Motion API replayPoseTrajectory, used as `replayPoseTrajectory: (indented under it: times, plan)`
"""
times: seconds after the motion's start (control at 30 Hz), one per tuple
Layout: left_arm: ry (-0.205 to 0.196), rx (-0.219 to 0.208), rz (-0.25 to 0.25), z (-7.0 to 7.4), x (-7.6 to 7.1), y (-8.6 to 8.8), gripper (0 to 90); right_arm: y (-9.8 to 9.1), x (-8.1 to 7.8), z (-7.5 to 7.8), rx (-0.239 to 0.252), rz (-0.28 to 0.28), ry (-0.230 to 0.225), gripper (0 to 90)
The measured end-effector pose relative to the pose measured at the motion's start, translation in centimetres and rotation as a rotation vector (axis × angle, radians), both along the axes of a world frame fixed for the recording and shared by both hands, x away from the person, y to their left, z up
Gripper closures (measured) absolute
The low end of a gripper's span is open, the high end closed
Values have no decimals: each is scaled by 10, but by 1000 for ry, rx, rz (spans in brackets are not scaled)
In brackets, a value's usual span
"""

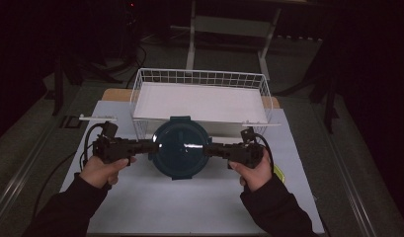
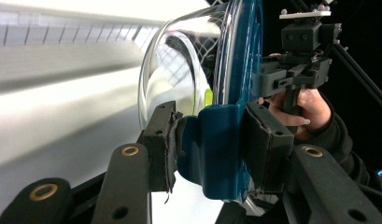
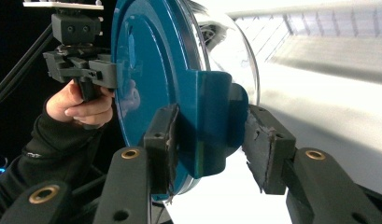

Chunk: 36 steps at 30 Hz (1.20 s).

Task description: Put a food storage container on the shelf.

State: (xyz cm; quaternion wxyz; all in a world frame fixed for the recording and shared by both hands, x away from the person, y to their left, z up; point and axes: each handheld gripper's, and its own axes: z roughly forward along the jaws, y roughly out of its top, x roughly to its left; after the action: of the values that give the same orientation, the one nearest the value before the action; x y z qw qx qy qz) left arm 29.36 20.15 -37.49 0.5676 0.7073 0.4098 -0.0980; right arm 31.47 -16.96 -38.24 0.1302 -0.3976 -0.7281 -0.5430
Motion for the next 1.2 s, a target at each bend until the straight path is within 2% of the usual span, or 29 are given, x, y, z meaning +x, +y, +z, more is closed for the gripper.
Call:
replayPoseTrajectory:
  times: [0.2,0.43,0.63,0.87,1.03,1.2]
  plan:
    - [-29,17,-7,22,21,-11,570,-10,16,15,22,-23,0,561]
    - [-22,18,-12,39,49,-25,569,-24,38,33,25,-57,-2,560]
    - [-13,6,-5,49,76,-32,568,-31,57,42,30,-91,17,559]
    - [14,-2,-2,53,102,-39,563,-37,79,52,25,-129,55,560]
    - [25,-32,11,51,115,-42,557,-41,87,58,18,-159,75,560]
    - [64,-63,18,48,126,-44,554,-43,95,57,46,-188,128,556]
